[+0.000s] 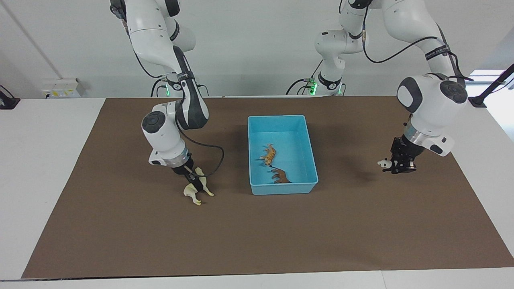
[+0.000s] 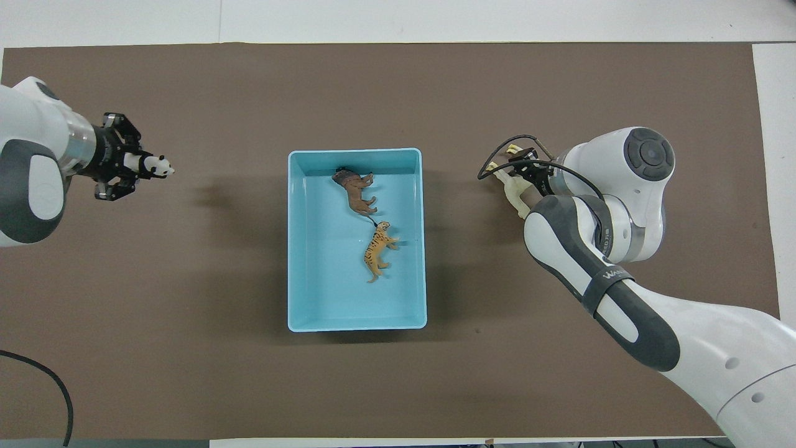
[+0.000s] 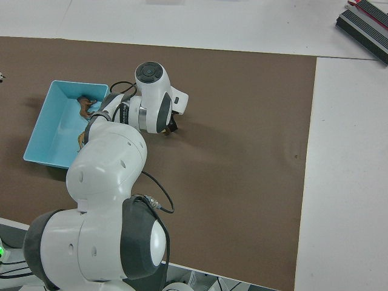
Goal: Put all toys into storage box
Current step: 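Drop the panda into the blue box with the left gripper, then place the cream horse in the box with the right gripper while the left gripper withdraws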
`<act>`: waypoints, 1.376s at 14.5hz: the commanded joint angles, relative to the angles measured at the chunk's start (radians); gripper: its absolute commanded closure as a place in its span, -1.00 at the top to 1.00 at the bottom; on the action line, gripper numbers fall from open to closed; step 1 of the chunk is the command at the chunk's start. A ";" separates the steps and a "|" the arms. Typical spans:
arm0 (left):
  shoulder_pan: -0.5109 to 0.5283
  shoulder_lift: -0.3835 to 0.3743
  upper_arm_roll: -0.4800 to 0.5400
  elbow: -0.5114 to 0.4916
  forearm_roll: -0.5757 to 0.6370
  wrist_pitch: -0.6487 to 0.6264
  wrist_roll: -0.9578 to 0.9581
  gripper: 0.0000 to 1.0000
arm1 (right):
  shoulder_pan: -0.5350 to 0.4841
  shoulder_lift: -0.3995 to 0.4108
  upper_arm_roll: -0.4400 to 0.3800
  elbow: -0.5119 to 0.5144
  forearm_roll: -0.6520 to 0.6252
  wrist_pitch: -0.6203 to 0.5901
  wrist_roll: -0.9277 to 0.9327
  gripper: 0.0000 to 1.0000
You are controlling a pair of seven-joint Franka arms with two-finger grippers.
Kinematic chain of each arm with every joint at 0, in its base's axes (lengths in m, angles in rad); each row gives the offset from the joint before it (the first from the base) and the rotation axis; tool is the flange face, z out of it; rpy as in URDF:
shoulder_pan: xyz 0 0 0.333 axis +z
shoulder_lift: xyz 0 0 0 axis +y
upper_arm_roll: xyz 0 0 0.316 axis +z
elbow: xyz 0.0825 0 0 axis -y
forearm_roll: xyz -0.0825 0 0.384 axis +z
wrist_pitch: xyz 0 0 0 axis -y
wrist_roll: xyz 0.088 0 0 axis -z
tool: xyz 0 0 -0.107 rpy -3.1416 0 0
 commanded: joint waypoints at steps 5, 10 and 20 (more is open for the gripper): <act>-0.319 -0.035 0.012 -0.094 -0.018 0.101 -0.082 -0.77 | -0.002 -0.022 0.010 0.020 0.002 -0.040 -0.024 -1.00; -0.367 -0.078 0.012 -0.190 -0.017 0.167 -0.083 1.00 | -0.001 -0.062 0.079 0.179 0.063 -0.218 0.059 -1.00; -0.020 -0.259 0.038 -0.070 -0.006 -0.266 0.742 1.00 | 0.304 -0.082 0.118 0.245 0.178 -0.037 0.395 0.99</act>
